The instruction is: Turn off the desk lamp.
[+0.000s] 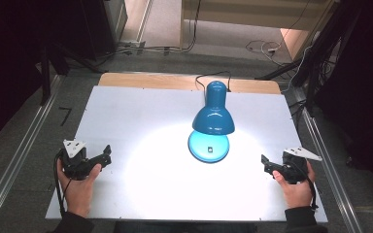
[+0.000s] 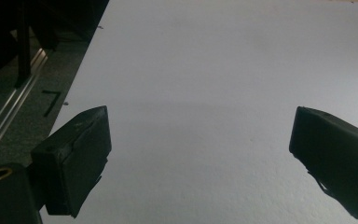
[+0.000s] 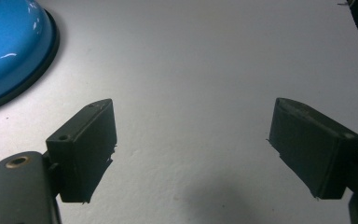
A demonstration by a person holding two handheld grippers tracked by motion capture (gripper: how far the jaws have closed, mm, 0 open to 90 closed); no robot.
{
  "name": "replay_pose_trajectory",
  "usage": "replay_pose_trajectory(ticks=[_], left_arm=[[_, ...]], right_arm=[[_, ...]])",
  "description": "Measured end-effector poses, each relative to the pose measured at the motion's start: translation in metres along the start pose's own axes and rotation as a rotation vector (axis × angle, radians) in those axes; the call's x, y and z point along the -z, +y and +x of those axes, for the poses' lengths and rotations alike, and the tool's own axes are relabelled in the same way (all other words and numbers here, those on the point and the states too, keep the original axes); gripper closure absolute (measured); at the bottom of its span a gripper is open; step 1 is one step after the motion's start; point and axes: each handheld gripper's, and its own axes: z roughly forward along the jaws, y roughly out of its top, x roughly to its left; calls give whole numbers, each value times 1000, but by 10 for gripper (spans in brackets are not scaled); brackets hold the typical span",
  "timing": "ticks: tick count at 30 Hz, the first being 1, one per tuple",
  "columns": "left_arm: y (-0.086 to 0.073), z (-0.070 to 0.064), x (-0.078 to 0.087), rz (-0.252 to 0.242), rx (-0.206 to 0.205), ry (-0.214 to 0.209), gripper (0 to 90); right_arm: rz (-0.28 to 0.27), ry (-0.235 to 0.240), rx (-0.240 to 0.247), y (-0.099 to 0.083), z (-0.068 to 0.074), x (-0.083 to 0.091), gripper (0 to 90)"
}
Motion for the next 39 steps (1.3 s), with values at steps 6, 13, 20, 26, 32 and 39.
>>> replay_pose_trajectory(ticks=[6,13,20,26,32,39], left_arm=[[1,-1,1,0,-3,1,61],[1,-1,0,9,-8,-2,60],[1,0,0,1,-3,1,65],[1,1,0,-18,8,-3,75],[1,-2,0,-28,1,-26,75],[1,-5,1,-20,-18,-31,94]], right_arm=[[-12,30,6,1,8,3,153],[-29,46,30,3,18,4,169],[-24,58,41,4,23,4,174],[-27,65,42,5,26,4,174],[-29,74,50,6,29,3,174],[-29,83,57,7,34,2,174]])
